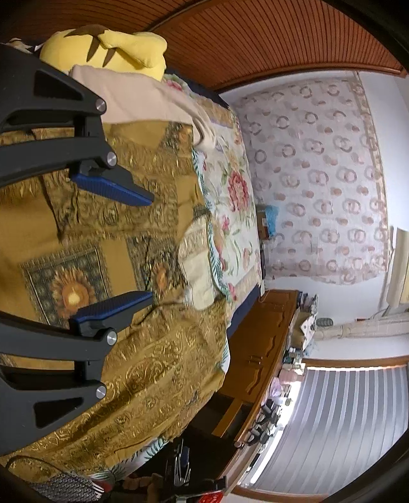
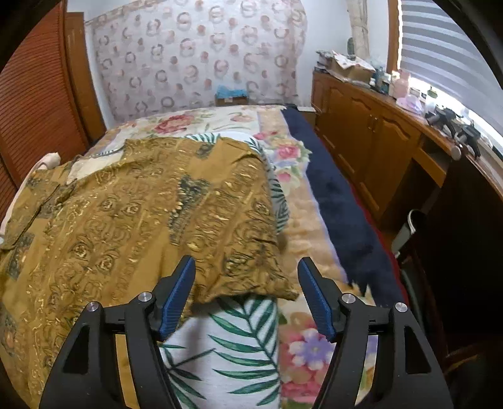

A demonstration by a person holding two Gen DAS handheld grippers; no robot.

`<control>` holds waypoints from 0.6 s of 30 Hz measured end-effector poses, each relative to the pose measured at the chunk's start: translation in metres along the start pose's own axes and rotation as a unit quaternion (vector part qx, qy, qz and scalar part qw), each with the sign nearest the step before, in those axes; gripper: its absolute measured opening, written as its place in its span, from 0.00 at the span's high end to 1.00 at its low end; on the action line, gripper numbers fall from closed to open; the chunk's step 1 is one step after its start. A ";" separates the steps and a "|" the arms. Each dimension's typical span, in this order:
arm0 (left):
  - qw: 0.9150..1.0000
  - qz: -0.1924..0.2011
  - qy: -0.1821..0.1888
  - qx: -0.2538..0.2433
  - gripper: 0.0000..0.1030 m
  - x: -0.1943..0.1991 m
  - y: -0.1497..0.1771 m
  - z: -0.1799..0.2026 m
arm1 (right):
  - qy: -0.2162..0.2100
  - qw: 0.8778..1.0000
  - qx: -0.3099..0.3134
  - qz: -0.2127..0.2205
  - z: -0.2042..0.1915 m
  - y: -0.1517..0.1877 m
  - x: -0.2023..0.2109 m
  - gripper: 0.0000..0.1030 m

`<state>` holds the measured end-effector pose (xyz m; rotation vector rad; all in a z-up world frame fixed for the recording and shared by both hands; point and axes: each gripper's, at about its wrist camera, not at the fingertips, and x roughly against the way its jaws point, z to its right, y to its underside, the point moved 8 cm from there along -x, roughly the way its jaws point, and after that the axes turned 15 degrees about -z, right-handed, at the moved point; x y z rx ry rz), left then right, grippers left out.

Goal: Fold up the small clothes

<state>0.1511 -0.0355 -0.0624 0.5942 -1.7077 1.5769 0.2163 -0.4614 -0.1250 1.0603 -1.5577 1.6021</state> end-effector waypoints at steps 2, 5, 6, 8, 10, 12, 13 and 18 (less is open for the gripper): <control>1.000 -0.002 0.006 -0.004 0.46 -0.002 0.000 0.007 | 0.004 1.000 -0.003 -0.002 0.006 0.000 -0.001 0.32; 1.000 -0.009 0.016 -0.014 0.46 -0.009 0.000 0.020 | 0.001 1.000 -0.010 -0.007 0.014 -0.001 -0.004 0.31; 1.000 -0.011 0.018 -0.017 0.46 -0.010 0.001 0.023 | -0.001 1.000 -0.016 -0.008 0.018 -0.001 -0.004 0.30; 0.999 -0.018 0.022 -0.024 0.46 -0.016 0.002 0.030 | -0.008 1.000 -0.022 -0.008 0.024 -0.003 -0.005 0.30; 0.999 -0.027 0.028 -0.027 0.46 -0.021 0.006 0.035 | -0.016 0.999 -0.028 -0.010 0.029 -0.006 -0.007 0.30; 0.998 -0.034 0.033 -0.028 0.46 -0.026 0.009 0.041 | -0.020 0.999 -0.027 -0.016 0.030 -0.008 -0.010 0.30; 0.998 -0.039 0.036 -0.029 0.46 -0.028 0.011 0.042 | -0.026 0.999 -0.026 -0.020 0.030 -0.008 -0.013 0.30; 0.997 -0.050 0.045 -0.028 0.46 -0.034 0.018 0.048 | -0.061 0.997 -0.025 -0.051 0.025 -0.010 -0.032 0.36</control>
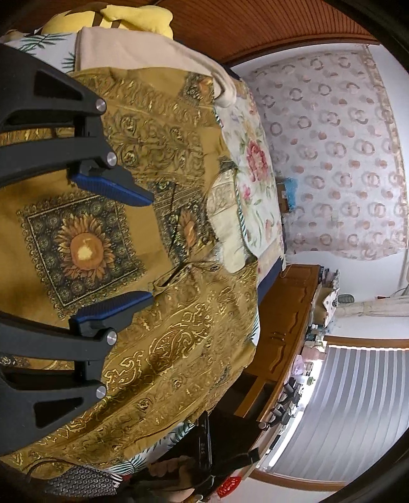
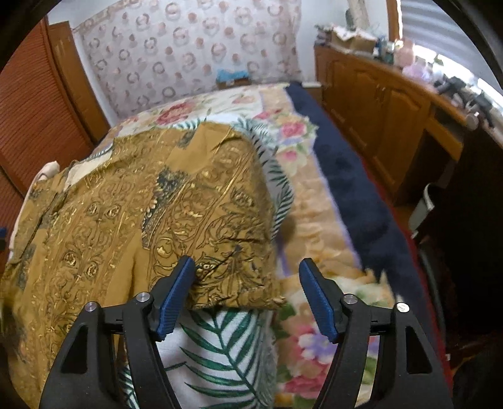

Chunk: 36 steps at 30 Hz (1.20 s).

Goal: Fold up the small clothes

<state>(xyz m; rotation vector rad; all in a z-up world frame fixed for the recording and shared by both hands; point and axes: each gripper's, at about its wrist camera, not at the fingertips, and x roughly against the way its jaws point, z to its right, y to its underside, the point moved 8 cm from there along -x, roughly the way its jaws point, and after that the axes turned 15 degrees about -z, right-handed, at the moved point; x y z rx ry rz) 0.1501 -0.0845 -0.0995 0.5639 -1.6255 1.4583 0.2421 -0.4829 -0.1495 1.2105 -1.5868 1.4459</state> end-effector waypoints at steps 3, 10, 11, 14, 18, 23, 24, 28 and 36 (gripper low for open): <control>1.000 -0.004 0.004 0.000 0.46 -0.003 0.002 0.002 | -0.021 1.000 -0.004 -0.016 -0.001 0.001 -0.009 0.45; 1.000 -0.011 0.010 0.005 0.46 -0.007 0.008 0.002 | -0.020 1.000 0.007 0.000 -0.007 0.003 0.002 0.86; 1.000 -0.012 0.010 0.006 0.46 -0.008 0.009 0.001 | -0.012 1.000 0.012 0.005 -0.009 0.002 0.005 0.91; 1.000 -0.010 0.009 0.009 0.46 -0.007 0.011 0.000 | 0.019 0.999 0.034 0.028 -0.016 -0.002 0.018 0.94; 1.000 -0.007 0.009 0.015 0.46 -0.003 0.011 -0.005 | 0.056 0.994 0.064 0.065 -0.034 -0.015 0.038 0.95; 1.000 0.002 0.005 0.024 0.46 0.004 0.010 -0.011 | 0.051 0.986 0.122 0.101 -0.081 -0.037 0.059 0.95; 1.000 0.003 0.005 0.025 0.46 0.005 0.010 -0.012 | 0.042 0.985 0.135 0.101 -0.096 -0.039 0.059 0.95; 1.000 0.007 0.004 0.027 0.46 0.009 0.012 -0.016 | 0.010 0.980 0.177 0.092 -0.143 -0.029 0.045 0.95; 0.999 0.015 0.003 0.038 0.46 0.014 0.010 -0.024 | -0.006 0.980 0.194 0.031 -0.172 0.005 -0.003 0.87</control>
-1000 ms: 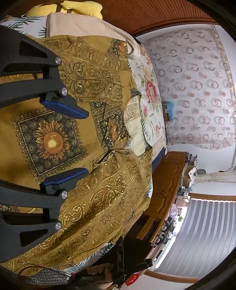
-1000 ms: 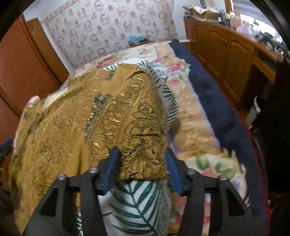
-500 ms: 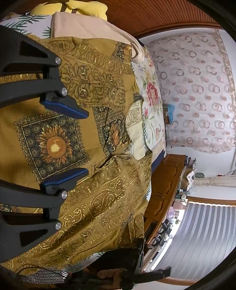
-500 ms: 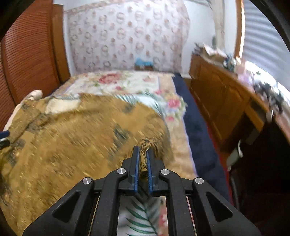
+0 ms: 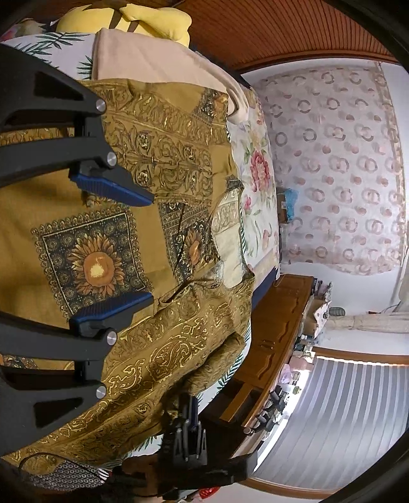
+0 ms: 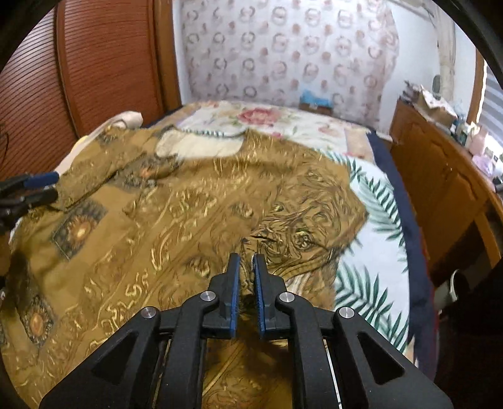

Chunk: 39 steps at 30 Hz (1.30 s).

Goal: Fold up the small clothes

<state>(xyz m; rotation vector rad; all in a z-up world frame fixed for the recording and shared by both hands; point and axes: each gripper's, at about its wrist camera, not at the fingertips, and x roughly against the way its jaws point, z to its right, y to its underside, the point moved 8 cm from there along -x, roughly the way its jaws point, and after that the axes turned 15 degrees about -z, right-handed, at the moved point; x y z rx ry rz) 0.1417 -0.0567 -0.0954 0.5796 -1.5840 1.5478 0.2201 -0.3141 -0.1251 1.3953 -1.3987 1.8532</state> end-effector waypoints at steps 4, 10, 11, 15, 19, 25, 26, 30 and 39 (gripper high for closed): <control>1.000 0.001 -0.001 0.002 0.46 0.001 -0.001 -0.005 | 0.009 1.000 0.014 -0.003 -0.004 0.007 0.004 0.67; 1.000 0.001 -0.004 0.000 0.46 0.002 -0.007 -0.010 | 0.011 1.000 0.000 0.024 0.013 -0.003 0.027 0.51; 1.000 -0.001 -0.006 -0.002 0.46 0.001 -0.008 -0.012 | 0.014 1.000 -0.005 0.025 0.018 -0.006 0.029 0.51; 1.000 -0.006 -0.013 -0.004 0.46 -0.005 -0.014 -0.021 | 0.022 0.999 -0.033 0.022 0.049 -0.016 0.020 0.51; 1.000 -0.014 -0.020 0.003 0.46 -0.013 -0.018 -0.033 | 0.018 0.997 -0.075 -0.006 0.083 -0.025 -0.010 0.51; 0.999 -0.025 -0.021 0.015 0.46 -0.024 -0.023 -0.048 | -0.018 0.992 -0.125 -0.031 0.110 -0.026 -0.042 0.52; 0.999 -0.026 -0.021 0.016 0.46 -0.026 -0.024 -0.050 | -0.021 0.992 -0.124 -0.025 0.111 -0.028 -0.042 0.57; 0.999 -0.027 -0.022 0.019 0.46 -0.029 -0.027 -0.057 | -0.043 0.991 -0.122 -0.021 0.109 -0.034 -0.042 0.84; 0.999 -0.027 -0.032 0.033 0.46 -0.031 -0.035 -0.079 | -0.055 0.996 -0.070 0.025 0.075 -0.062 -0.017 0.94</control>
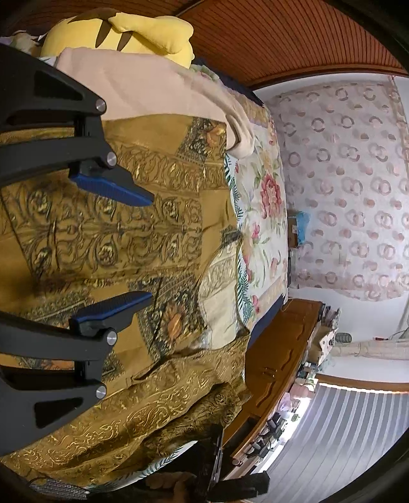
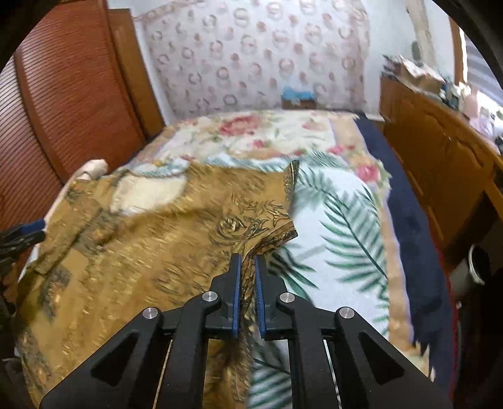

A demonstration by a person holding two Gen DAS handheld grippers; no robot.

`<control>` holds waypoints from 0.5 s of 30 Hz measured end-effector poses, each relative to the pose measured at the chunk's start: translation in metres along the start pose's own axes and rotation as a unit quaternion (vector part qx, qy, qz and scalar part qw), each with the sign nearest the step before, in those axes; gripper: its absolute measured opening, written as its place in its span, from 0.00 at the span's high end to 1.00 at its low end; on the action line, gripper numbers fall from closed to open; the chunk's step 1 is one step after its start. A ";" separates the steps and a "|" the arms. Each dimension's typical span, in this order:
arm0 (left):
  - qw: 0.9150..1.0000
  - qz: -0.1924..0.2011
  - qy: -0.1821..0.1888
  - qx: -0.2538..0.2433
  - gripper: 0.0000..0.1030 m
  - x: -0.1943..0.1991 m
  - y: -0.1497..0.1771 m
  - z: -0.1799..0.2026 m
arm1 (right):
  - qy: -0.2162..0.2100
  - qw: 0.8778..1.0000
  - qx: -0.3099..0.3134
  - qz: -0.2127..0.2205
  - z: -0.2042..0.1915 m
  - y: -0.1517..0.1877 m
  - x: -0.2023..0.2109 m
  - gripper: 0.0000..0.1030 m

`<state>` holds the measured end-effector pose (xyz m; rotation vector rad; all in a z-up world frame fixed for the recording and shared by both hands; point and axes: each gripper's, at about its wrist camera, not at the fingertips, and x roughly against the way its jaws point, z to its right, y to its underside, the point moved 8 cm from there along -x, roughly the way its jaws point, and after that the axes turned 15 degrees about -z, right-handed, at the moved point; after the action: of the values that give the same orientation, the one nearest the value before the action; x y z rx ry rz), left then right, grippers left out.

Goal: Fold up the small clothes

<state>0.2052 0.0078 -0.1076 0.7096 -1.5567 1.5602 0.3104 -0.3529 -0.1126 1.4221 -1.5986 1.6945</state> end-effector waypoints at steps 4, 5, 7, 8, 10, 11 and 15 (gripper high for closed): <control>1.000 0.001 -0.004 0.008 0.46 0.000 -0.002 -0.010 | -0.005 0.999 0.037 0.012 -0.032 -0.019 0.004 0.94; 1.000 0.001 -0.005 0.009 0.46 0.000 -0.002 -0.012 | 0.006 0.999 0.047 0.016 -0.040 -0.025 0.004 0.94; 1.000 0.002 -0.006 0.010 0.46 0.000 -0.002 -0.015 | 0.003 0.998 0.056 0.016 -0.048 -0.032 0.002 0.94; 1.000 0.002 -0.009 0.011 0.46 0.000 -0.003 -0.017 | -0.009 0.998 0.060 0.013 -0.056 -0.036 -0.001 0.94; 1.000 0.001 -0.012 0.014 0.46 -0.002 -0.004 -0.022 | -0.013 0.997 0.073 0.009 -0.067 -0.041 -0.007 0.94; 1.000 0.000 -0.013 0.016 0.46 -0.003 -0.005 -0.025 | -0.015 0.997 0.080 0.005 -0.073 -0.042 -0.010 0.94; 0.999 -0.001 -0.023 0.023 0.46 -0.005 -0.010 -0.039 | -0.024 0.995 0.096 -0.005 -0.087 -0.043 -0.018 0.73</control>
<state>0.2219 0.0446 -0.1097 0.7775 -1.5566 1.5921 0.3196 -0.2568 -0.0917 1.5712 -1.4827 1.8629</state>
